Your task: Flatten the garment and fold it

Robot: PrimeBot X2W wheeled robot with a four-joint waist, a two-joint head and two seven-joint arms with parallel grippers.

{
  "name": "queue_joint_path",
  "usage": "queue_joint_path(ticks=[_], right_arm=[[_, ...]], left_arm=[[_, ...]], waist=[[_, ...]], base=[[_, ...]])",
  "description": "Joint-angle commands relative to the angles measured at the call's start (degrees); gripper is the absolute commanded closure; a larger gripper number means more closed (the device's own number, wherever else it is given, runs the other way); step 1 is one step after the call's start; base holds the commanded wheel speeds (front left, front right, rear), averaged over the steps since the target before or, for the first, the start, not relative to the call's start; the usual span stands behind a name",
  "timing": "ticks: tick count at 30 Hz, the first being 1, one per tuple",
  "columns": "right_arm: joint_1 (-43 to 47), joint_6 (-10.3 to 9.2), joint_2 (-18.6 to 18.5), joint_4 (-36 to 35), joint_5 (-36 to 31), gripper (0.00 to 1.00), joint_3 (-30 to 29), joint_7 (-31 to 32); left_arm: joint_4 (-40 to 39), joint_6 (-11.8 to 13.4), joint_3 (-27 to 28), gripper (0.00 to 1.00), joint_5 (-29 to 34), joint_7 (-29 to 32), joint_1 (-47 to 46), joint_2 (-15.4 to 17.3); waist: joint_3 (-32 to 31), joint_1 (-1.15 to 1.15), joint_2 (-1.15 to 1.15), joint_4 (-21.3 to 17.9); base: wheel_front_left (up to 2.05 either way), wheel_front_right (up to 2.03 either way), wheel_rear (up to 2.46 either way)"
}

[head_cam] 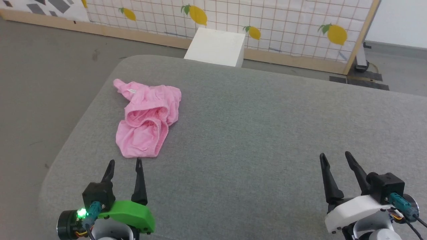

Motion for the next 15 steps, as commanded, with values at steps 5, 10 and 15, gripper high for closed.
queue_joint_path(ticks=[5,10,15], right_arm=[[0.92,-0.05,0.00,0.94,1.04,0.00,0.18,-1.21],[0.91,-0.05,0.00,1.70,1.82,0.00,0.38,-2.04],[0.87,-0.05,0.00,2.15,2.24,0.00,0.51,-2.61]], left_arm=[[0.47,0.61,-0.14,0.00,-1.33,-1.14,1.23,-0.11],[0.72,1.02,-0.11,0.00,-2.12,-1.97,1.57,-0.13],[0.82,1.49,-0.37,0.00,-2.64,-2.55,1.73,-0.13]], waist=[[-0.13,0.00,0.00,1.93],[0.08,0.00,0.00,3.57],[0.23,0.00,0.00,4.60]], base=[[0.00,0.00,0.00],[0.00,0.00,0.00],[0.00,0.00,0.00]])
